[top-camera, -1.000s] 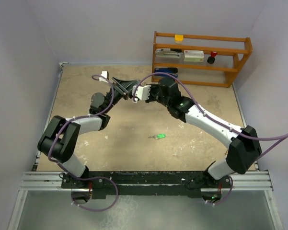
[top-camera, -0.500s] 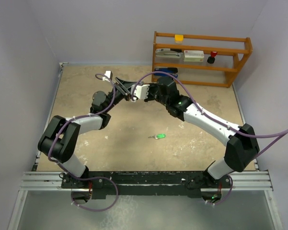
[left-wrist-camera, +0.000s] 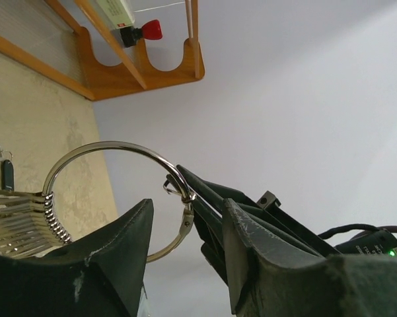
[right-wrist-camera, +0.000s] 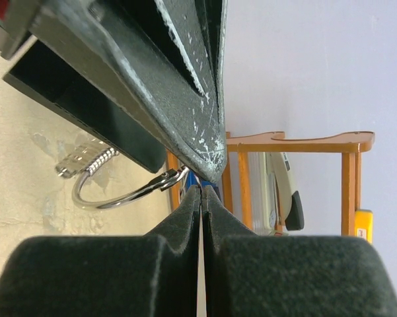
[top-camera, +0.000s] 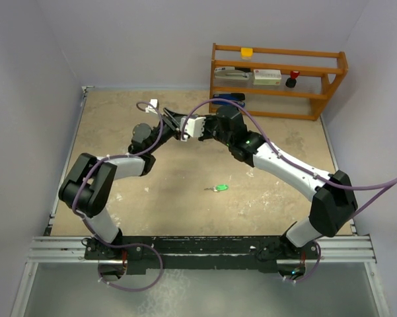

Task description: Put the keys on the keyring

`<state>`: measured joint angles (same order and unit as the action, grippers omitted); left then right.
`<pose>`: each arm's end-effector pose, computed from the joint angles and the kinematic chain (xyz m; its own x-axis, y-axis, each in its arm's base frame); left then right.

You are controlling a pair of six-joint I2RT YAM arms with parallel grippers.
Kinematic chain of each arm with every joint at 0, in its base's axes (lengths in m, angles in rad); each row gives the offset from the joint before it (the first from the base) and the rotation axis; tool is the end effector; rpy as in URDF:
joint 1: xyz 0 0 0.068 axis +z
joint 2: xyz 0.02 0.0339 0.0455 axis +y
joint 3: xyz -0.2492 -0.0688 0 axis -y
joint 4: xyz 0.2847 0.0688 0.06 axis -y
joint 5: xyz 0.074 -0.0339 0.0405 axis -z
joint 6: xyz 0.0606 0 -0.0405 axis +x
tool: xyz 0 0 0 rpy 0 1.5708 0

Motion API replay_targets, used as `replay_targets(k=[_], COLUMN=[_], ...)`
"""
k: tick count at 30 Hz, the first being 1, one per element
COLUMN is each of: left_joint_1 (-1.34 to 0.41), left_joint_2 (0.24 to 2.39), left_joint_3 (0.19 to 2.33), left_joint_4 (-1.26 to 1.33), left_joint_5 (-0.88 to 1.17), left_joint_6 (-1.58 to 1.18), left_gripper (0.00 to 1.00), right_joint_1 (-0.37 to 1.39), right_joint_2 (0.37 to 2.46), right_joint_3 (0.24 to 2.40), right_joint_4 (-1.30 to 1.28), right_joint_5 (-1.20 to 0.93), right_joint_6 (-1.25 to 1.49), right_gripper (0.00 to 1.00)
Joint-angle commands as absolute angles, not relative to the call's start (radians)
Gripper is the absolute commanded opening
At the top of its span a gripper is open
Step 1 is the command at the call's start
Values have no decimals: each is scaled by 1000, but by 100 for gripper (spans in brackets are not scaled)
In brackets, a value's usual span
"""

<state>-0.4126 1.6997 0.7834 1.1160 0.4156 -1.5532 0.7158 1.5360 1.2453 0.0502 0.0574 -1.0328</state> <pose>0.3565 -0.1827 0.1970 -0.7261 -0.6807 -0.0973 0.1945 -0.0676 -0.9786 0.3282 0.2808 0.3064 0.4344 -0.7584 -0.4859 -0.4685 0.2705 -0.8410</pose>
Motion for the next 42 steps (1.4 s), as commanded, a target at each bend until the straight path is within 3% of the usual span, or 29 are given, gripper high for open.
replay_targets(k=[1, 30, 36, 40, 42], left_joint_1=[-415, -419, -422, -421, -421], left_joint_2=[1729, 1778, 1796, 1808, 1811], left_joint_3=[851, 876, 880, 876, 874], left_joint_4=[1179, 1256, 1289, 1326, 1336], left_joint_5=[420, 449, 456, 459, 458], left_joint_6=[-1572, -1609, -1627, -1649, -1654], left_gripper=[42, 15, 0, 0, 0], right_joint_1=[724, 739, 743, 743, 743], right_joint_2=[1516, 1549, 1552, 1545, 1536], right_joint_3=[1295, 1314, 1315, 1298, 1284], right_joint_4=[83, 66, 65, 101, 127], right_joint_5=[36, 41, 48, 79, 88], right_joint_6=[-1054, -1064, -1065, -1053, -1043], right_gripper=[0, 0, 0, 0, 7])
